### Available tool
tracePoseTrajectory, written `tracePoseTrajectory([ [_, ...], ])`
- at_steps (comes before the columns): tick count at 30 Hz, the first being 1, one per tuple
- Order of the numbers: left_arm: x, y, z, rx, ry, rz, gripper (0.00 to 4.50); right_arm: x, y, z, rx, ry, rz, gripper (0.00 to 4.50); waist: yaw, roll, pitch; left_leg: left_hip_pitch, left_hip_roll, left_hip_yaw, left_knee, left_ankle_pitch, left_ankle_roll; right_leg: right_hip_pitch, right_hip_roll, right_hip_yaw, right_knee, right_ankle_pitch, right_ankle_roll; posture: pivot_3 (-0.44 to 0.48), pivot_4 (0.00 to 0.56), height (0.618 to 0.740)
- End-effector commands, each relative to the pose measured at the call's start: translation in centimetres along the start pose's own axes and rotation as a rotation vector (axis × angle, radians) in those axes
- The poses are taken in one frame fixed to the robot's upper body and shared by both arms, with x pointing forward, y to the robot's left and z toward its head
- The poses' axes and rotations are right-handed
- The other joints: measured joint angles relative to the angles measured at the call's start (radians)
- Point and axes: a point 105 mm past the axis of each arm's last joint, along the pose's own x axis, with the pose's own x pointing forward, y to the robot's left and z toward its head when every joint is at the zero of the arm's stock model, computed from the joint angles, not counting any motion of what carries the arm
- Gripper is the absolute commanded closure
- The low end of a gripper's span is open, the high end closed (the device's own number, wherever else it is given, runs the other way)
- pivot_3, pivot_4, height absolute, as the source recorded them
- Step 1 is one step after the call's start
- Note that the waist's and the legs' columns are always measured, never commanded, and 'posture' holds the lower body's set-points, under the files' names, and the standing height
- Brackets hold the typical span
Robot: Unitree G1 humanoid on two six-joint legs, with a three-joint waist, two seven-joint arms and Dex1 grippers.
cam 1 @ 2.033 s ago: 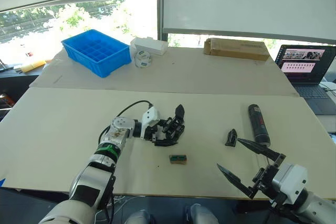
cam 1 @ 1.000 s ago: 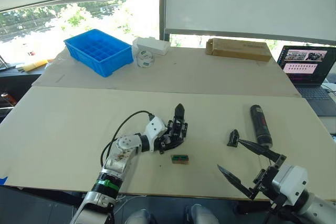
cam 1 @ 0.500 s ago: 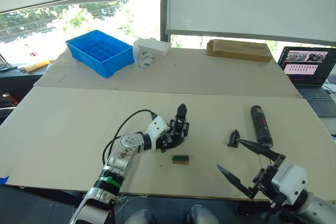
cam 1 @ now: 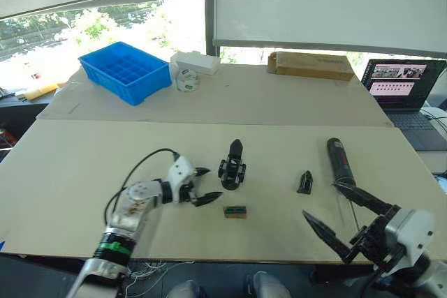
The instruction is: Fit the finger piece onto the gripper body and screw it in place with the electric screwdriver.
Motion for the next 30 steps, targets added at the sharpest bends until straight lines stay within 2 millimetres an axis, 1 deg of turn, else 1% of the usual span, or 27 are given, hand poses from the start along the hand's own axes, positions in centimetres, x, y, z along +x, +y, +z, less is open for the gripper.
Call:
tracePoseTrajectory([
  [1, -3.7, 1.0, 0.9, 0.032, -0.019, -0.057, 0.01, -0.3, -0.6, -0.3, 0.144, 0.164, -0.063, 0.00, 0.001, 0.001, 0.000, 0.000, 0.000, 0.000, 0.000, 0.000, 0.000, -0.001, 0.000, -0.001, 0.000, 0.000, 0.000, 0.000, 0.150, 0.740],
  [3, -5.2, 1.8, 2.9, 0.056, -0.066, -0.086, 0.01, -0.1, -1.2, -1.0, 0.223, 0.281, -0.090, 0.00, 0.004, 0.000, 0.001, -0.002, -0.001, 0.000, 0.000, 0.000, 0.000, -0.003, -0.001, 0.000, 0.001, -0.002, -0.005, 0.000, 0.150, 0.740],
  [4, -5.5, 2.0, 3.9, 0.072, -0.105, -0.098, 0.01, 0.1, -1.5, -1.0, 0.254, 0.309, -0.102, 0.00, 0.006, -0.001, 0.001, -0.003, -0.001, 0.000, 0.000, 0.000, 0.000, -0.004, -0.002, 0.000, 0.000, -0.002, -0.007, 0.000, 0.150, 0.740],
  [5, -5.6, 2.0, 5.2, 0.126, -0.146, -0.117, 0.01, 0.5, -2.0, -1.2, 0.288, 0.347, -0.123, 0.00, 0.013, -0.001, 0.001, -0.004, -0.001, 0.000, 0.000, 0.000, 0.000, -0.004, -0.003, 0.000, -0.001, -0.002, -0.007, 0.000, 0.150, 0.740],
  [6, -5.6, 1.9, 6.1, 0.166, -0.172, -0.131, 0.01, 0.8, -2.4, -1.2, 0.309, 0.379, -0.140, 0.00, 0.018, -0.001, 0.002, -0.005, -0.002, 0.000, 0.000, 0.000, 0.000, -0.004, -0.003, -0.001, -0.001, -0.001, -0.007, 0.000, 0.150, 0.740],
  [7, -5.4, 1.7, 7.3, 0.196, -0.198, -0.156, 0.01, 1.2, -2.5, -1.5, 0.370, 0.434, -0.150, 0.00, 0.020, -0.001, 0.002, -0.006, -0.002, 0.000, 0.001, -0.001, 0.001, -0.004, -0.004, -0.001, -0.002, -0.001, -0.006, 0.000, 0.150, 0.740],
  [8, -5.2, 1.4, 8.1, 0.206, -0.211, -0.178, 0.01, 1.5, -2.7, -1.9, 0.399, 0.491, -0.162, 0.00, 0.021, -0.001, 0.002, -0.007, -0.003, 0.000, 0.001, -0.001, 0.002, -0.005, -0.005, -0.001, -0.002, -0.001, -0.006, 0.000, 0.150, 0.740],
  [10, -4.9, 0.7, 9.2, 0.211, -0.227, -0.221, 0.01, 1.8, -3.1, -2.5, 0.397, 0.602, -0.197, 0.00, 0.019, -0.002, 0.002, -0.010, -0.005, 0.000, 0.001, -0.001, 0.003, -0.006, -0.006, -0.001, -0.003, 0.000, -0.004, 0.000, 0.150, 0.740],
  [11, -4.7, 0.1, 9.7, 0.211, -0.235, -0.252, 0.01, 2.2, -3.4, -2.7, 0.444, 0.621, -0.232, 0.00, 0.017, -0.002, 0.002, -0.010, -0.005, 0.000, 0.001, -0.001, 0.003, -0.006, -0.005, -0.001, -0.004, 0.001, -0.002, 0.000, 0.150, 0.740],
  [12, -4.3, -0.8, 10.2, 0.210, -0.249, -0.286, 0.01, 2.7, -4.2, -3.0, 0.507, 0.626, -0.295, 0.00, 0.015, -0.003, 0.002, -0.010, -0.005, 0.000, 0.001, -0.001, 0.003, -0.006, -0.005, -0.001, -0.004, 0.003, 0.003, 0.000, 0.150, 0.740],
  [13, -4.1, -1.5, 10.6, 0.204, -0.261, -0.311, 0.01, 3.2, -4.8, -3.3, 0.557, 0.629, -0.343, 0.00, 0.012, -0.003, 0.002, -0.010, -0.005, 0.000, 0.002, -0.001, 0.003, -0.006, -0.002, -0.001, -0.004, 0.003, 0.004, 0.000, 0.150, 0.740],
  [15, -3.9, -2.7, 11.2, 0.193, -0.279, -0.356, 0.01, 4.0, -5.8, -3.8, 0.592, 0.640, -0.415, 0.00, 0.008, -0.004, 0.003, -0.011, -0.006, 0.000, 0.002, -0.001, 0.003, -0.006, 0.001, -0.001, -0.005, 0.003, 0.005, 0.000, 0.150, 0.740],
  [19, -4.2, -4.3, 11.6, 0.167, -0.283, -0.410, 0.01, 5.3, -6.6, -4.5, 0.610, 0.673, -0.465, 0.00, 0.005, -0.003, 0.004, -0.012, -0.006, 0.000, 0.001, -0.001, 0.003, -0.007, 0.003, -0.001, -0.005, 0.002, 0.007, 0.000, 0.150, 0.740],
  [26, -4.0, -4.2, 12.0, 0.182, -0.290, -0.367, 0.01, 7.0, -7.4, -5.9, 0.610, 0.726, -0.522, 0.00, 0.005, -0.003, 0.004, -0.012, -0.005, 0.001, 0.003, 0.001, 0.002, -0.007, 0.003, 0.000, -0.003, 0.003, 0.007, 0.000, 0.150, 0.740],
  [30, -4.1, -4.5, 12.0, 0.175, -0.295, -0.356, 0.01, 8.0, -7.3, -6.4, 0.607, 0.738, -0.528, 0.00, 0.001, -0.002, 0.004, -0.012, -0.005, 0.002, 0.003, 0.001, 0.002, -0.008, 0.003, 0.001, -0.002, 0.004, 0.007, 0.000, 0.150, 0.740],
])
